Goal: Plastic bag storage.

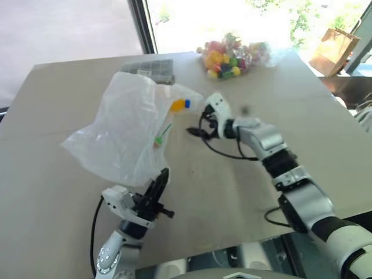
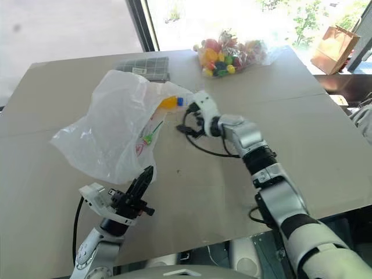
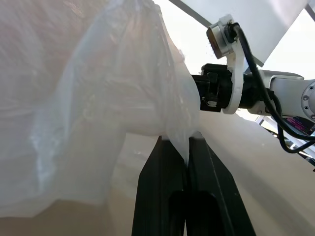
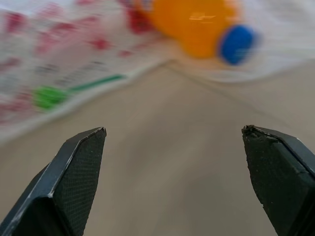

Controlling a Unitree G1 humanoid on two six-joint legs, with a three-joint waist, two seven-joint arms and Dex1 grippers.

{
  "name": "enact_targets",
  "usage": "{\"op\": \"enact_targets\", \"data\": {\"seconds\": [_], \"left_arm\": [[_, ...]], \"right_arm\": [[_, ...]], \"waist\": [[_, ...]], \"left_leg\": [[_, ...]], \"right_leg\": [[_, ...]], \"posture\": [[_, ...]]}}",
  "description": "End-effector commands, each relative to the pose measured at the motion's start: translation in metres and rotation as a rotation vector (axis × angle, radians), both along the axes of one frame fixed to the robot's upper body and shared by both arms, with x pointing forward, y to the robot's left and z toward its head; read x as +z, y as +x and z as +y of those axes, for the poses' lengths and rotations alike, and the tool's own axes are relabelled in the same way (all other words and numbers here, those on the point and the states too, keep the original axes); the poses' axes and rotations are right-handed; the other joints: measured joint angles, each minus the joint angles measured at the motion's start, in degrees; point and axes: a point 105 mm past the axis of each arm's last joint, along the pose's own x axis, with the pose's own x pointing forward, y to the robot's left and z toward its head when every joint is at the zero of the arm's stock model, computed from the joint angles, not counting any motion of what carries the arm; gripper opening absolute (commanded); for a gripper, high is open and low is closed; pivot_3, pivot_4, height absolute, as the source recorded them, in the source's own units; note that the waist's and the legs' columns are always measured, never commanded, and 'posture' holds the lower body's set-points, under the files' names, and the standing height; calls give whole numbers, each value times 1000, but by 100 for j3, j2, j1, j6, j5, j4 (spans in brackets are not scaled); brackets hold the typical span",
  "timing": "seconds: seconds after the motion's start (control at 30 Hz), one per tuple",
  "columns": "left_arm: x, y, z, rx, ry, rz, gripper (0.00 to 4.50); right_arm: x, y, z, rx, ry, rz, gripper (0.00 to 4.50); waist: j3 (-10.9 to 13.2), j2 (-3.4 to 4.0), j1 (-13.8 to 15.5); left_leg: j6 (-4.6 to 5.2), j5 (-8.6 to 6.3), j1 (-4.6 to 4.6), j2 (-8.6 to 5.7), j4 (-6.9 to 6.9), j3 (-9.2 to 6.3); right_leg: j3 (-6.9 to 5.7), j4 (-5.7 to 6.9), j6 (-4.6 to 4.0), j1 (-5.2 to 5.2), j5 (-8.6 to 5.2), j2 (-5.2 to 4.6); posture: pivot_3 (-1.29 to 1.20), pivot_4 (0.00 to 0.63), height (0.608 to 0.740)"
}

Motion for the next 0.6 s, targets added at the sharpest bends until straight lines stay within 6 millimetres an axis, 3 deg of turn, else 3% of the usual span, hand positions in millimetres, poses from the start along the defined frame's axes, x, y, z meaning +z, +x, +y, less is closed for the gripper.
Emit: {"op": "enact_targets", "data": {"seconds": [0.03, 0.3, 0.6], "left_arm": [[7, -1, -4, -19, 6, -35, 0], [7, -2, -2, -17, 19, -33, 0], [8, -5, 1, 25, 38, -42, 0]], "right_arm": [[24, 16, 9, -51, 77, -98, 4457], [56, 27, 39, -73, 195, -184, 4457], [50, 34, 43, -182, 191, -168, 4457]], "waist": [[1, 2, -12], [5, 6, 15], [4, 5, 22]], "left_leg": [[0, 0, 4, 5, -3, 1], [0, 0, -1, 20, -3, 44], [-1, 0, -5, 6, -3, 48]], "right_leg": [[3, 6, -2, -3, -1, 9], [12, 6, -5, -11, -1, 17], [10, 4, -23, -11, -12, -5]], "posture": [[0, 150, 740], [0, 150, 740], [0, 150, 740]]}}
